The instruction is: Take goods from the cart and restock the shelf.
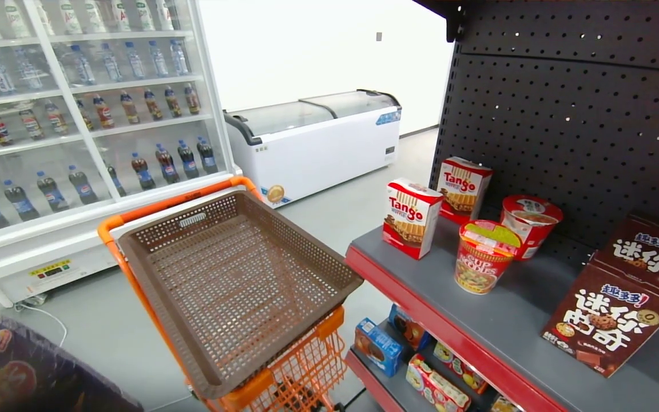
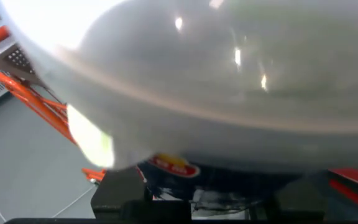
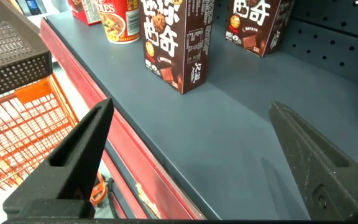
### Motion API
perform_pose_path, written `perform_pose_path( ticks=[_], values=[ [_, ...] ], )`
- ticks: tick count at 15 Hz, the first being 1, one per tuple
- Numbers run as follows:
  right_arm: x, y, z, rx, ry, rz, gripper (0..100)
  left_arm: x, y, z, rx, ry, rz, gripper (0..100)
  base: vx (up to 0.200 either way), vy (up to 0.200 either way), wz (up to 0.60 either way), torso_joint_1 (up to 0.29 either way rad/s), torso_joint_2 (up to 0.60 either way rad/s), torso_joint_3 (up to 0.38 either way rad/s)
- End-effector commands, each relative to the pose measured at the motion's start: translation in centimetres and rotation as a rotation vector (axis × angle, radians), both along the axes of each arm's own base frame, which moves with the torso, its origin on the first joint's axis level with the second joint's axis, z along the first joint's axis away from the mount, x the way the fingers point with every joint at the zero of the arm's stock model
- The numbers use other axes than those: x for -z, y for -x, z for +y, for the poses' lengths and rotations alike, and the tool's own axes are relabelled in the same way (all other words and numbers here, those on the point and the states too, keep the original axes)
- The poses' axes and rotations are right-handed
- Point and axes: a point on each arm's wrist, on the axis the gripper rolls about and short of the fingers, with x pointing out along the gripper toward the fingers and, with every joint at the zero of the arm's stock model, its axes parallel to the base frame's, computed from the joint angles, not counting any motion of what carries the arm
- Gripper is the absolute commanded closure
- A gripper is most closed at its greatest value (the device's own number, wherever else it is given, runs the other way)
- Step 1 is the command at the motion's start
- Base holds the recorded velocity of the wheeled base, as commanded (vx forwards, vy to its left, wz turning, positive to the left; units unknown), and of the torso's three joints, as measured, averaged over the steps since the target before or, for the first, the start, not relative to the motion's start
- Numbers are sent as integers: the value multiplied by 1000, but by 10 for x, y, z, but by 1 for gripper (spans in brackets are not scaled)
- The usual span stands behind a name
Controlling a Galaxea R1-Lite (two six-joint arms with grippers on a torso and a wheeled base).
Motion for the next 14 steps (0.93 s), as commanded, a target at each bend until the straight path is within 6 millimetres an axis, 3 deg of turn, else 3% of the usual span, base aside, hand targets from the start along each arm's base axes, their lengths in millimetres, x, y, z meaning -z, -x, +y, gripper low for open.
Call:
perform_pose_path(
  ticks=[1,9,11,14],
  values=[
    [0,0,0,-2,-1,0,0,18,23,4,-8,7,-58,100,0,0,0,0,0,0],
    [0,0,0,-2,-2,0,0,17,33,3,114,9,-29,100,0,0,-450,0,-1,1],
    [0,0,0,-2,-1,0,0,10,28,-1,239,16,-6,100,0,0,0,0,0,0],
    [0,0,0,-2,-1,0,0,-17,1,-19,362,80,78,100,0,0,0,0,0,0]
  ],
)
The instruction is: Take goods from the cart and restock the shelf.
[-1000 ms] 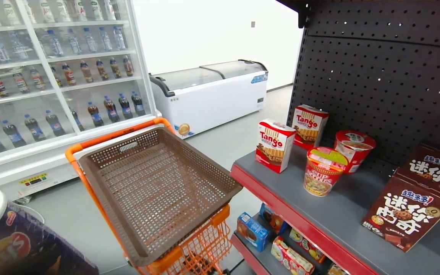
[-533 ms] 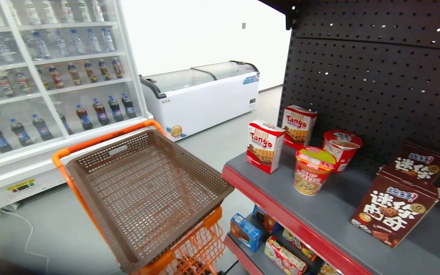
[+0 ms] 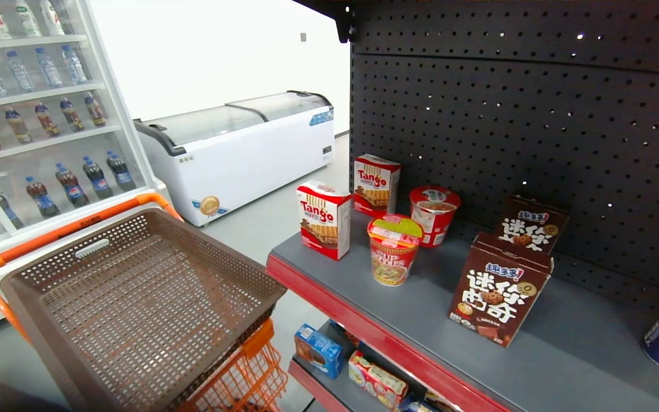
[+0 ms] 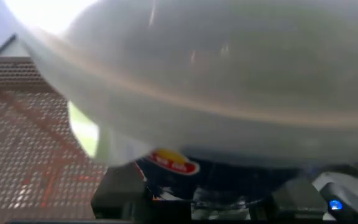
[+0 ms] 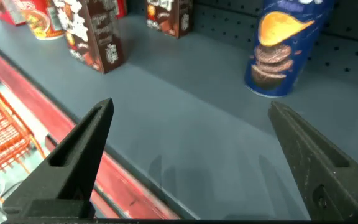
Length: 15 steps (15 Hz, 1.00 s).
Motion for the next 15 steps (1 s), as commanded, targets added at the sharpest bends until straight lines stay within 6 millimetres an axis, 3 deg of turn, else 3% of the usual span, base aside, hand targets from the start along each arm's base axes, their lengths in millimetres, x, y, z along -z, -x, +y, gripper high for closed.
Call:
perform_pose_path(
  ticks=[1,3,5,12,15],
  values=[
    [0,0,0,-1,-1,1,0,-27,-38,-28,128,44,93,100,0,0,0,0,0,0],
    [0,0,0,-1,0,1,0,-33,-67,-48,181,65,107,100,0,0,0,0,0,0],
    [0,0,0,-1,-1,1,0,-29,-77,-57,268,42,148,100,0,0,0,0,0,0],
    [0,0,0,-1,0,1,0,-24,-78,-70,366,16,184,100,0,0,0,0,0,0],
    [0,0,0,-1,0,1,0,-20,-77,-71,372,8,195,100,0,0,-600,1,1,5]
  ],
)
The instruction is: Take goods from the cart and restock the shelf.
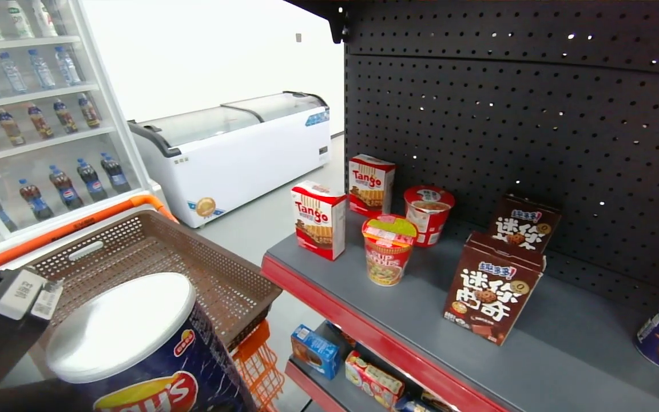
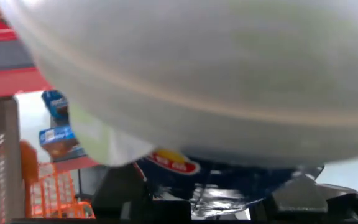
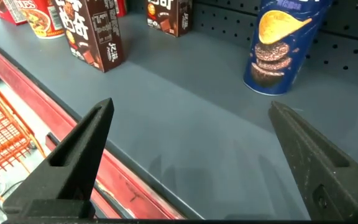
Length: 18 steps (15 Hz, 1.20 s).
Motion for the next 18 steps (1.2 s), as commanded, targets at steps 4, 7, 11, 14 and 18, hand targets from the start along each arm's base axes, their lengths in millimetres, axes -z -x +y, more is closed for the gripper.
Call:
perform_pose_path(
  ticks=[4,7,11,14,18],
  values=[
    [0,0,0,0,0,1,0,6,1,-1,9,-15,20,100,0,0,-600,7,4,2],
    [0,0,0,0,0,1,0,9,2,0,9,-22,29,100,0,0,-600,1,2,2],
    [0,0,0,0,0,1,0,10,2,0,9,-23,31,100,0,0,-600,1,5,4],
    [0,0,0,0,0,2,0,14,3,1,9,-30,42,100,0,0,-600,2,1,-1],
    [0,0,0,0,0,2,0,19,8,4,7,-35,48,100,0,0,0,0,0,0]
  ],
)
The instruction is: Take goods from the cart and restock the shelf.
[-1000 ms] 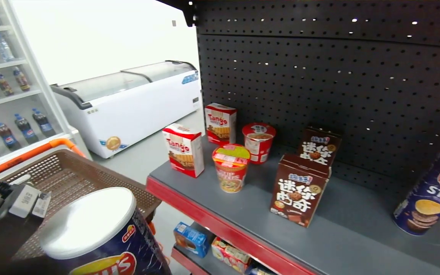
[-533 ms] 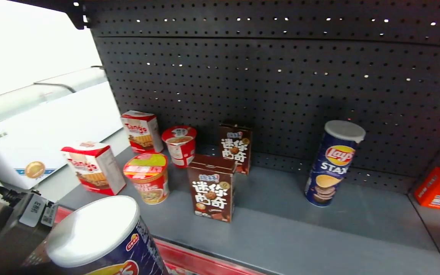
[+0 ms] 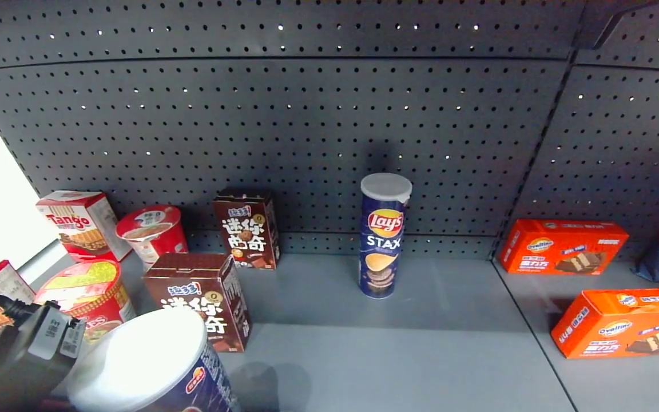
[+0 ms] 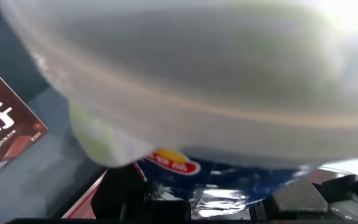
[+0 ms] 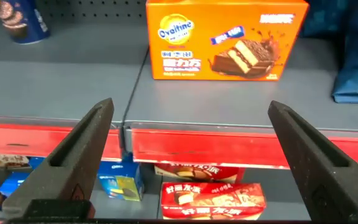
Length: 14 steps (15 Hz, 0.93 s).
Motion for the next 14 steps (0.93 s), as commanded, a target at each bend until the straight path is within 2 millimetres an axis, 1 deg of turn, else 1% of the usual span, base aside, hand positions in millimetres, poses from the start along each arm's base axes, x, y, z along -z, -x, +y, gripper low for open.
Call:
perform_pose_path(
  ticks=[1,8,11,12,13,14],
  values=[
    [0,0,0,0,0,2,0,0,3,2,-2,5,-6,100,0,0,0,0,0,0],
    [0,0,0,-9,8,2,0,4,4,3,0,-2,1,100,0,0,0,0,0,0],
    [-1,-2,0,-21,2,33,0,0,3,2,3,-22,-54,100,0,0,0,0,0,0],
    [-19,1,2,-108,21,-21,0,-12,-2,-1,-1,-30,-121,100,0,0,0,0,0,0],
    [-87,-4,3,-181,-15,-53,0,-18,-5,-4,2,-29,-128,100,0,0,0,0,0,0],
    [-100,-21,4,-207,-61,17,0,-21,-8,-7,9,-29,-128,100,0,0,0,0,0,0]
  ],
)
